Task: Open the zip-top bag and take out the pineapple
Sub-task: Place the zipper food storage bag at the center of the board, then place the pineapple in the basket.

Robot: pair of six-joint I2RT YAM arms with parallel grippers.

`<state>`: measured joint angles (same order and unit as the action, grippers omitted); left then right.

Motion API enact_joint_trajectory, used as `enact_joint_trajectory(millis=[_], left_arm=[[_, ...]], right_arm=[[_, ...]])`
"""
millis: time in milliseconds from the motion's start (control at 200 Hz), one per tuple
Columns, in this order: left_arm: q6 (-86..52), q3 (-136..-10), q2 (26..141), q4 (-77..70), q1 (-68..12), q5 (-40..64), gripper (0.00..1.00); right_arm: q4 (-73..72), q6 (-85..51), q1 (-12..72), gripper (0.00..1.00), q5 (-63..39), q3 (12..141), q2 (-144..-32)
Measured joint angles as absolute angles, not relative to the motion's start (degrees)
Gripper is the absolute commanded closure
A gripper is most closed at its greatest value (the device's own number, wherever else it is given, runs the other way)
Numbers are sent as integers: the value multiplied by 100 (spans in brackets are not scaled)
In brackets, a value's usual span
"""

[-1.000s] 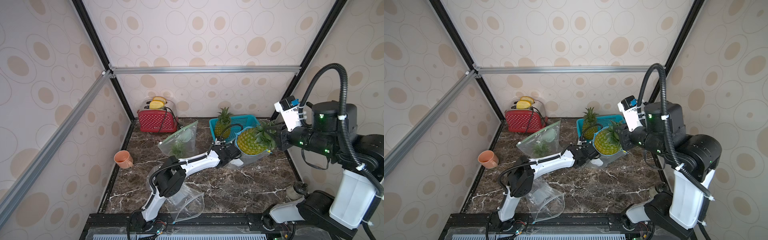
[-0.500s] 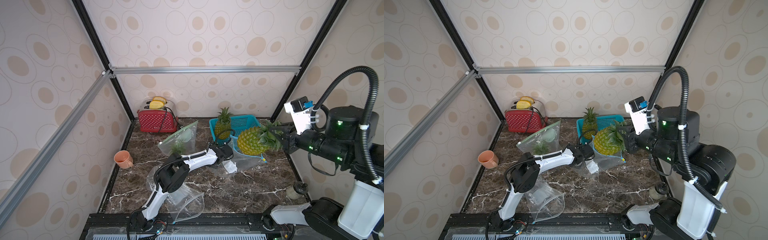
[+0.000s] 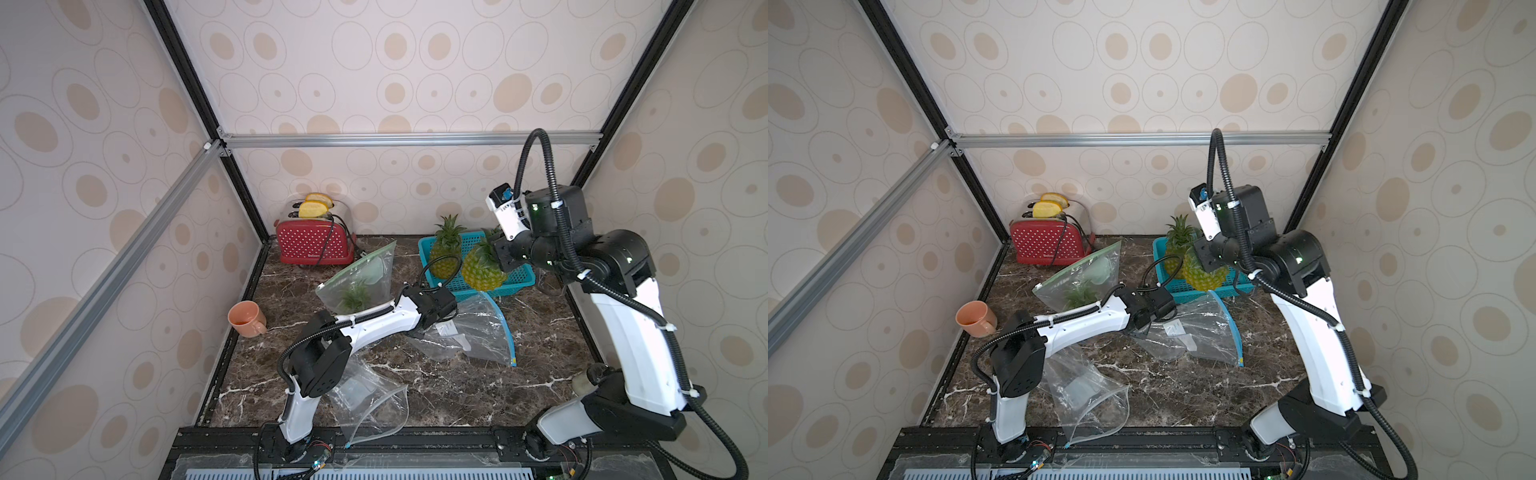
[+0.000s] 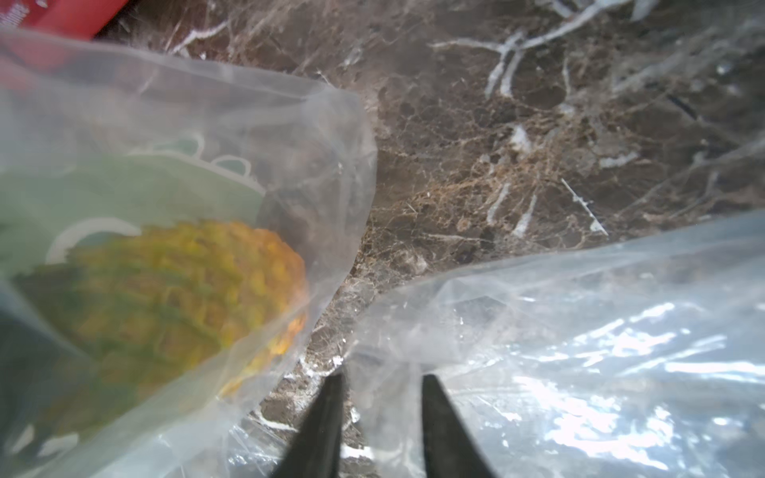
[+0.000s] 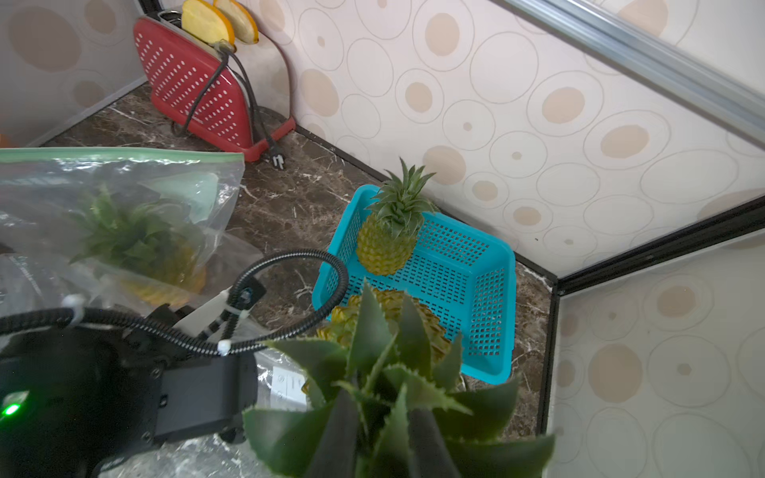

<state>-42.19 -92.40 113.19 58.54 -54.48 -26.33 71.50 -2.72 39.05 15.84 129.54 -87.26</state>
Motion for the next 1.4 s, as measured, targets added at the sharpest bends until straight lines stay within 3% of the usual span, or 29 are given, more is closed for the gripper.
enact_joint_trajectory(millis=[55, 411, 826, 1086, 1402], left_arm=[[-4241, -9240, 11266, 5913, -5448, -2685, 41], [-4154, -9011, 9096, 5590, -5424, -2834, 23], [-4027, -8399, 8759, 5011, -5334, -2637, 20], [-4032, -8012, 7909, 4825, -5245, -2821, 20], [-4088, -7852, 7671, 4790, -5212, -3046, 20]], right_arm=[[7030, -198, 3868, 100, 1686, 12978, -8858], [6125, -139, 2499, 100, 1343, 12737, -9598], [5374, -471, 1621, 100, 591, 12816, -11004], [5356, -690, 1470, 100, 429, 13882, -12451], [5212, -910, 1144, 100, 193, 14022, -12704]])
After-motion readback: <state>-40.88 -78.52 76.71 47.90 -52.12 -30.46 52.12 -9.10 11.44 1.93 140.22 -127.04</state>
